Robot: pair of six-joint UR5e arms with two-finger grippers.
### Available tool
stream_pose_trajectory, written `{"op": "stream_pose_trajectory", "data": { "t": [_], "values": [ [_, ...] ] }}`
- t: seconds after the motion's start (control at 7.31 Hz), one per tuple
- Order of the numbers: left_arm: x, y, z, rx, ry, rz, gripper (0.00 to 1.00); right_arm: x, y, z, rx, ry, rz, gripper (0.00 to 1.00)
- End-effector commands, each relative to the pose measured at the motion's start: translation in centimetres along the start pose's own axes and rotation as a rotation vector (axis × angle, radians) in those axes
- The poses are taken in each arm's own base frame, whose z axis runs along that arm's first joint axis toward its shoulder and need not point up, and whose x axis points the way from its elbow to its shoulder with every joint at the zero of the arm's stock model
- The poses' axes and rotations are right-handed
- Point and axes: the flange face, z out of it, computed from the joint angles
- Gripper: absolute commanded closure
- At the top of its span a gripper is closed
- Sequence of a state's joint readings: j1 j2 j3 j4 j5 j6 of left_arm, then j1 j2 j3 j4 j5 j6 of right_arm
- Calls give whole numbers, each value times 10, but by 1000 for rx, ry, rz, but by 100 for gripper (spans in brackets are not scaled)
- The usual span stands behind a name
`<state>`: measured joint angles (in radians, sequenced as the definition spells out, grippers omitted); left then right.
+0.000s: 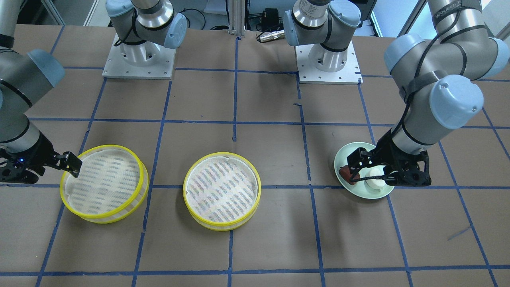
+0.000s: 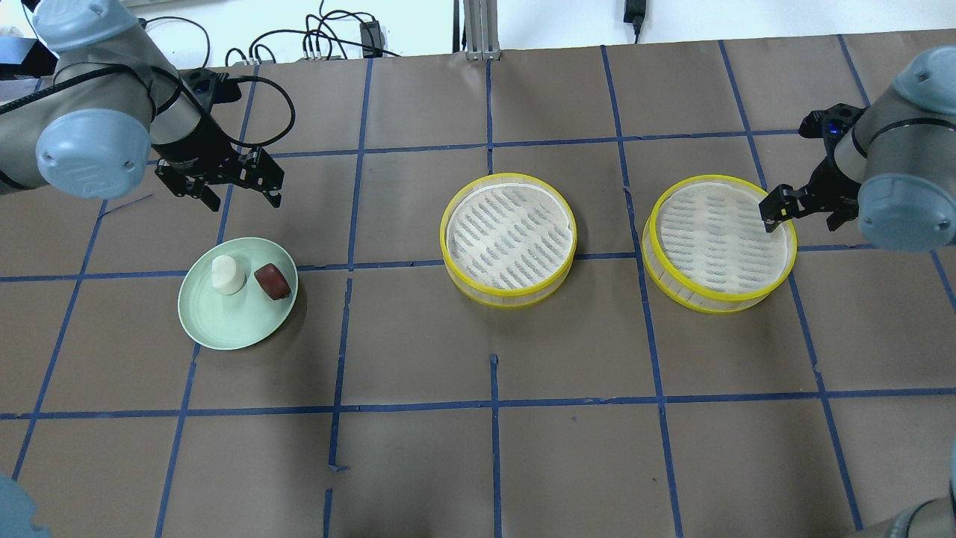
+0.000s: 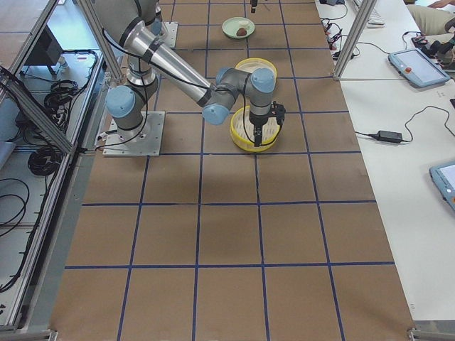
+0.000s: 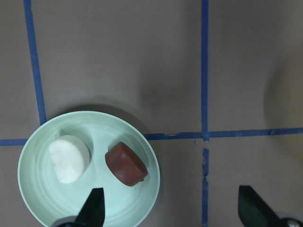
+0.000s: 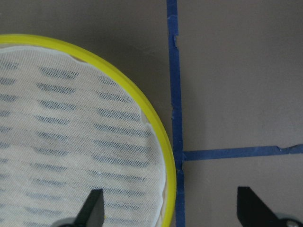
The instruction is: Stack buns with steamer
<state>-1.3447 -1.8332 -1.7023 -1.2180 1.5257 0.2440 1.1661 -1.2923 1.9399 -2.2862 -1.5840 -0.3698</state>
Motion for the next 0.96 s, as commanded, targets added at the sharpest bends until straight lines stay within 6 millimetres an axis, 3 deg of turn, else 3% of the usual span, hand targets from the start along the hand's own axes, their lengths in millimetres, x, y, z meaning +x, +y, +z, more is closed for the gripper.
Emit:
{"op": "stream_pose_trajectory", "data": {
  "t": [0.0,0.27,0.41,0.55,0.82],
  "values": [
    [-40,-9,31,14,-4,6,0,-5,2,14,5,-38,-13,5],
    [-47,-4,58,-18,-29,-3,1,-5,2,21,-6,-49,-65,7],
    [-56,8,80,-56,-15,-26,4,-3,2,21,-5,-48,-67,8],
    [-78,20,96,-50,-13,-72,4,-3,2,21,-4,-49,-67,8],
    [-80,27,116,-66,-4,-154,6,-3,2,21,-4,-49,-67,8]
  ]
}}
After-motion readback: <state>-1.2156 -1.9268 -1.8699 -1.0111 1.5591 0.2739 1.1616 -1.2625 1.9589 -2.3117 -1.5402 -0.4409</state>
